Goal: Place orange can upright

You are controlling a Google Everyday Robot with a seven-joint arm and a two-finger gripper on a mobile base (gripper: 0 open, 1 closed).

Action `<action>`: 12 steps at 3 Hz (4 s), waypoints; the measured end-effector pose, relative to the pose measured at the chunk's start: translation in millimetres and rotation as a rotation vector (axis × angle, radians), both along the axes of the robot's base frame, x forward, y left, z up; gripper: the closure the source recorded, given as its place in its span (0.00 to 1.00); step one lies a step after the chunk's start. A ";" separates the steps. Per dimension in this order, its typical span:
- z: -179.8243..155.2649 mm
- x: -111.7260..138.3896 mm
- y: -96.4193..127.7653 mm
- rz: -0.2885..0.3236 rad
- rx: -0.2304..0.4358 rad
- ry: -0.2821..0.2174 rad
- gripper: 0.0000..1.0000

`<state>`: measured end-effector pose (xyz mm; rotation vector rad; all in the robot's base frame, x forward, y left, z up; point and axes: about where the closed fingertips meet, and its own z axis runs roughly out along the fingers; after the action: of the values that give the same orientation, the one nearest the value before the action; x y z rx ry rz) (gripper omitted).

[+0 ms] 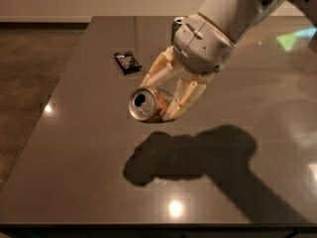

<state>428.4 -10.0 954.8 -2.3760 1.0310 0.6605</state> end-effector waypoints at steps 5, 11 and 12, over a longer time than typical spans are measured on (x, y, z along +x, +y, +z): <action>-10.1 38.9 7.1 -0.704 0.464 0.423 1.00; -58.0 55.9 31.1 -0.630 0.682 0.509 0.59; -60.6 56.9 29.0 -0.630 0.686 0.508 0.36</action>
Offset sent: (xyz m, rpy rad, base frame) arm 0.0453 -0.0273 0.0110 0.3705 0.4100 -0.6999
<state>485.3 19.0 894.2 -1.2255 1.3784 1.1543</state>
